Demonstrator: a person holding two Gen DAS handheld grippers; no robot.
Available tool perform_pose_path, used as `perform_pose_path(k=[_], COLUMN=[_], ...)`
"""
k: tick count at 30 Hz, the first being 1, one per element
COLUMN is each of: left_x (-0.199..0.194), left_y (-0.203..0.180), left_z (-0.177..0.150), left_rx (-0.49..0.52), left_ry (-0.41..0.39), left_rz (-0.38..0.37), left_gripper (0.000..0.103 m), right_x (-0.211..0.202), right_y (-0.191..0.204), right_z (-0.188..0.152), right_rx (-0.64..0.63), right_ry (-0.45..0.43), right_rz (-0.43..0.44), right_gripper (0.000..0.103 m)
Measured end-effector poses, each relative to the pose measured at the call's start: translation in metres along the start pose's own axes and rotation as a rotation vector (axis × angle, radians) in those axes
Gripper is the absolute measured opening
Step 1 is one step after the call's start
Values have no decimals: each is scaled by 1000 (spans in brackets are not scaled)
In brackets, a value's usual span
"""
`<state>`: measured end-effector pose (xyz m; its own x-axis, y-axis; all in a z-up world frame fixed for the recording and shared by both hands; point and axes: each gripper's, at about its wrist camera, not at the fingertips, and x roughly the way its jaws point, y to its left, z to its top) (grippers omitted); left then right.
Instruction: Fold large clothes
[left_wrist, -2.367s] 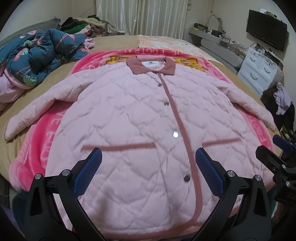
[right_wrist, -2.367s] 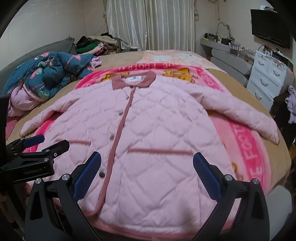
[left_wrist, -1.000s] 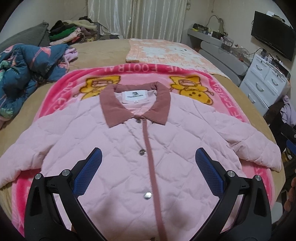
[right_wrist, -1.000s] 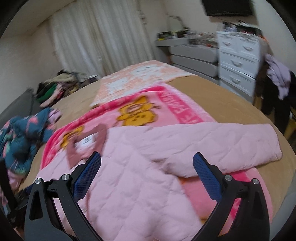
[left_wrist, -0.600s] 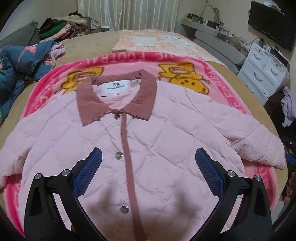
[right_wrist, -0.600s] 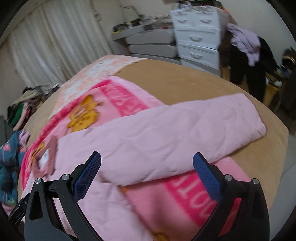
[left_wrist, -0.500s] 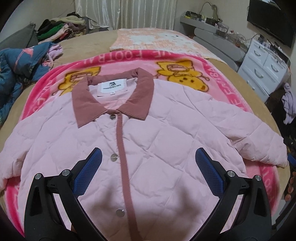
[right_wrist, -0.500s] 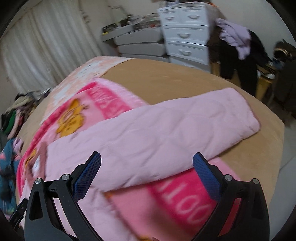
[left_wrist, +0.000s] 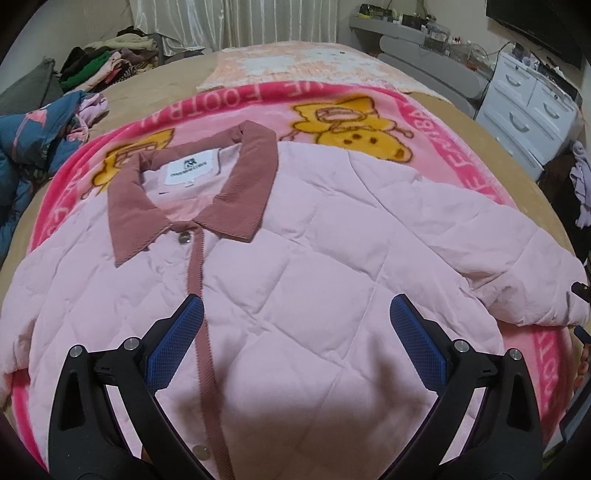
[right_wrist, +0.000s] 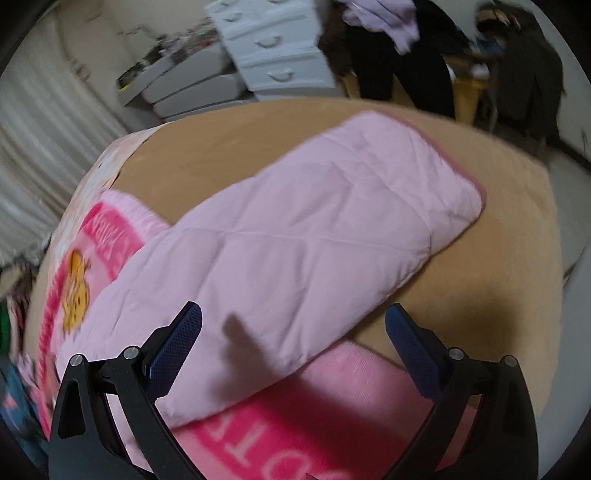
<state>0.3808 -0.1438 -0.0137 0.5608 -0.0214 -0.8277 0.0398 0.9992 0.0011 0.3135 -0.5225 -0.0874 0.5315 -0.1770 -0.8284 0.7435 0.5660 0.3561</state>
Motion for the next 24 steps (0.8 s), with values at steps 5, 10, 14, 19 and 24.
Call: perform_pose_path(k=[5,10,14,19,24], left_x=[7,5,-5,-20,-39], left_y=[0,5,14,24,34], left_z=[5,8,10,11,15], left_rx=[-9,-16,-18,-15,-3], left_ry=[15,10,4,-18,-23], left_rz=[-4,0,3,12,18], left_gripper=[95,95,95,95,95], right_x=[19,30,18,-21,-72], right_y=[-23,-42,-37,-5,40], right_z=[18,35,43,52,54], right_rx=[99,221,195,69,-83], right_ry=[-12,-9,-56,-152,-231], right_rz=[8,60,119,222,319], right_gripper=[98,77,34,18,17])
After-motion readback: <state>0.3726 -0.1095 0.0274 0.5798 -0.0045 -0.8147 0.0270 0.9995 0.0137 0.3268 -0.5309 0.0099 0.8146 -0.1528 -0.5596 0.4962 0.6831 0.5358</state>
